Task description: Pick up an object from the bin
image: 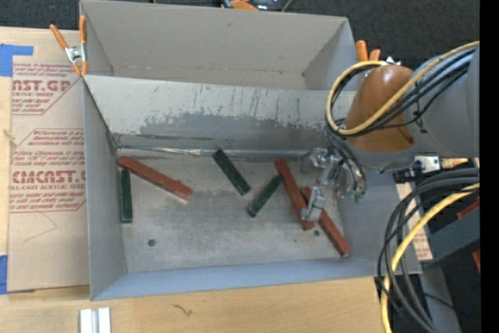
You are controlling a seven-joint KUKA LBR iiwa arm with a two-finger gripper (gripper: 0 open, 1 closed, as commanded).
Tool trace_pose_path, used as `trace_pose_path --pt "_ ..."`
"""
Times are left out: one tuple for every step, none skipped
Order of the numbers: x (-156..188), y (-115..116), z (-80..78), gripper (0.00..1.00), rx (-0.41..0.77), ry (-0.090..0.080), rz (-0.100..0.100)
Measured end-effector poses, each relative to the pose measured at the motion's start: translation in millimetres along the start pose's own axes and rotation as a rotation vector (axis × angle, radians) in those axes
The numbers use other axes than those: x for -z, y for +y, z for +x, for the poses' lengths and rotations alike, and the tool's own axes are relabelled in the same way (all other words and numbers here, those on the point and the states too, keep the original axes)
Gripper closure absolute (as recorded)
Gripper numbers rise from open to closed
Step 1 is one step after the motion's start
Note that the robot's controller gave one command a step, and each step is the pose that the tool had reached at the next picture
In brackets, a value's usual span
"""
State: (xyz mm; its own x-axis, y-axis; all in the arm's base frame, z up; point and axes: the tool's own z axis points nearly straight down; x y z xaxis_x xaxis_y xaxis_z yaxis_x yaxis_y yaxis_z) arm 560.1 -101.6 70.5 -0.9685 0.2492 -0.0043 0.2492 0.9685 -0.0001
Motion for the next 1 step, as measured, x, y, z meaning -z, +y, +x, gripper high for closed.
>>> trace_pose_path --pt "-0.8 12.9 46.1 0.0 -0.097 0.005 -0.001"
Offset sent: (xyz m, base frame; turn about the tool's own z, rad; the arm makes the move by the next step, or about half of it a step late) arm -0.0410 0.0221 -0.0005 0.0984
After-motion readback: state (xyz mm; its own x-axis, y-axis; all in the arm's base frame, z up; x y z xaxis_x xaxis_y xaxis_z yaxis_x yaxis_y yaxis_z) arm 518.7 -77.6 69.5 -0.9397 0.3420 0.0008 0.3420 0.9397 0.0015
